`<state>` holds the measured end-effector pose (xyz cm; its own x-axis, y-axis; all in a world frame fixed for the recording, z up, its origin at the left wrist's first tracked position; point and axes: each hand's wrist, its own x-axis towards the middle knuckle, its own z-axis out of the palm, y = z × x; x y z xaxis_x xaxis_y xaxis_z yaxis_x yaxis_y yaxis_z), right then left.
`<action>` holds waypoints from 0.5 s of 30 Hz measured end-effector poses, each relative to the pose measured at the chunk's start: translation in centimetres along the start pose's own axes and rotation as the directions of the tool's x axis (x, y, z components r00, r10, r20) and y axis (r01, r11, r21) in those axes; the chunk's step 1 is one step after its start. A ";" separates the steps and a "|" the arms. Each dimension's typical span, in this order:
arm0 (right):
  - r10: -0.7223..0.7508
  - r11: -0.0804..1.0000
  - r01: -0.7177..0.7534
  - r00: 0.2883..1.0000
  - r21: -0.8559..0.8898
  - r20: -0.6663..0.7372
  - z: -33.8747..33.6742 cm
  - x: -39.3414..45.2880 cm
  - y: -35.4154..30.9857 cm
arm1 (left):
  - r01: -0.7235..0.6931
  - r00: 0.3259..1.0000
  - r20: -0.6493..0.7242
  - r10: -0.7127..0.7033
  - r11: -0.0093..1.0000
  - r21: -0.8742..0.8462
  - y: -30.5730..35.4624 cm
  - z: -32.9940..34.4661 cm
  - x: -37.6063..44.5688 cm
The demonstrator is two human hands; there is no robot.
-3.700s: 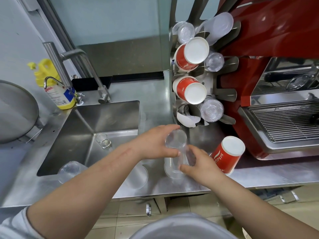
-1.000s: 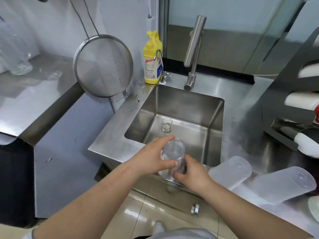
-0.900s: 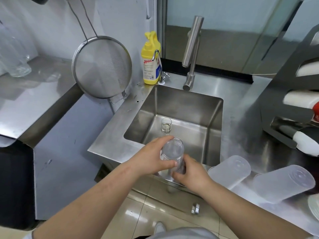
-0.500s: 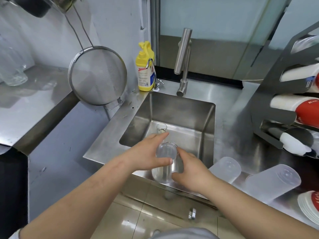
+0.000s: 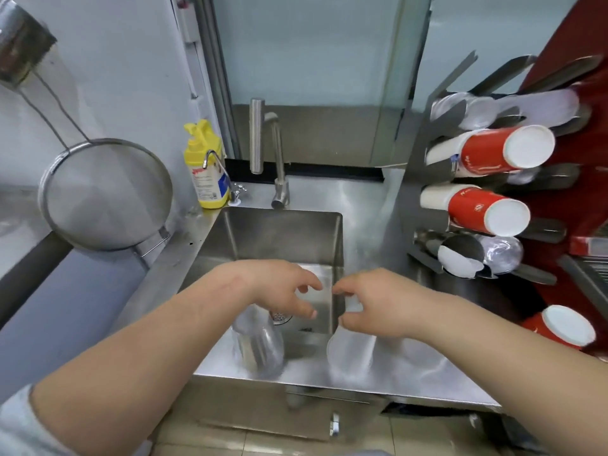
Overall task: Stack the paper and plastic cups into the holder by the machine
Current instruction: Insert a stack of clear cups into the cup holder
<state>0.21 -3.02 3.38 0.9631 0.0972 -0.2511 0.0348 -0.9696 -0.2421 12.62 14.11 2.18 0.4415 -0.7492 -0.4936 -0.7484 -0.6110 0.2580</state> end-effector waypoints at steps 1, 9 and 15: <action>0.015 1.000 -0.015 1.000 0.002 -0.008 0.3 -0.3 0.7 | -0.009 1.000 0.013 0.009 1.000 -0.001 0.7 0.2 0.6; 0.179 0.967 -0.184 0.983 0.177 0.046 6.0 -1.7 4.2 | 0.026 0.998 -0.059 -0.035 0.989 -0.142 4.1 4.7 3.8; 0.191 0.922 -0.167 0.981 0.350 -0.037 9.0 -1.9 5.4 | -0.022 0.988 -0.150 -0.026 0.950 -0.310 5.4 7.5 4.3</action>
<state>-3.86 -6.37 -5.90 0.9611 -0.0985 -0.2581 -0.2220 -0.8315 -0.5092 6.75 9.52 -4.77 0.5302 -0.7630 -0.3697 -0.5675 -0.6433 0.5138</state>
